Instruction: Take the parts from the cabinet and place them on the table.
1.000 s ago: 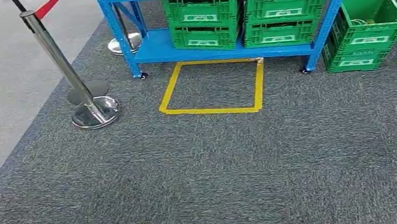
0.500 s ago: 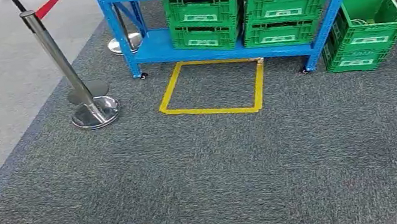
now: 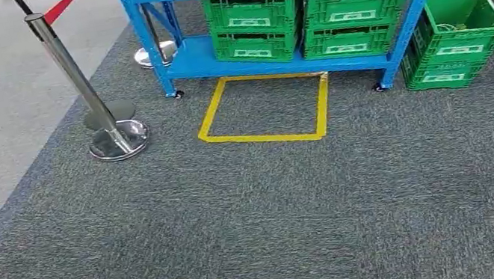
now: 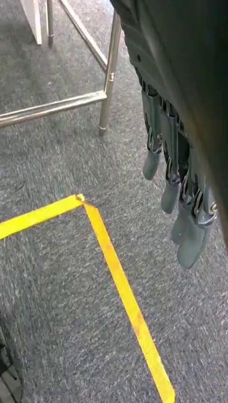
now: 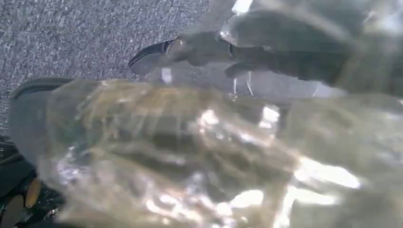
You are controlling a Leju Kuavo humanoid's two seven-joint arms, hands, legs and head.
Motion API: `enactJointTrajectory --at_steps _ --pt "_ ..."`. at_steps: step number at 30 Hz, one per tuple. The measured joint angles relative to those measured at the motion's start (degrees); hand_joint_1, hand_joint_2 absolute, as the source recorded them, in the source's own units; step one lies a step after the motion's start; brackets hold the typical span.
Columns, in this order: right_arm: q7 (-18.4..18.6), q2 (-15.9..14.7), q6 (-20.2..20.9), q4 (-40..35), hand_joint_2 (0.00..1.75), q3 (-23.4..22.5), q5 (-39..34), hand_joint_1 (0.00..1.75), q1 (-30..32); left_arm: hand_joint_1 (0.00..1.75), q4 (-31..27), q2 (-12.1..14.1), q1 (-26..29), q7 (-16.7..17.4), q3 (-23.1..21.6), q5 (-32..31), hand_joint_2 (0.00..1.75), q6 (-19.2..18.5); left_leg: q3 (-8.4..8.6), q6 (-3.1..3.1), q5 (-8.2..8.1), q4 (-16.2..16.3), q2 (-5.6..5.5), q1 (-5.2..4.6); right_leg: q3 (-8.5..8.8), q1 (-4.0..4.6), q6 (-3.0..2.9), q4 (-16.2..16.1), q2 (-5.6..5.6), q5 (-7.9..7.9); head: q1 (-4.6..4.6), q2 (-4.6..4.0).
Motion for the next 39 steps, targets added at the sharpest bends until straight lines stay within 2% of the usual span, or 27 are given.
enactJointTrajectory --at_steps 39 --pt "0.1 0.0 0.0 0.0 0.00 0.7 0.8 0.00 -0.2 0.00 0.0 0.0 0.0 0.1 -0.3 0.5 0.00 0.9 0.00 0.00 0.00 0.0 0.00 0.00 0.00 0.00 0.00 0.0 0.00 0.00 0.00 0.00"
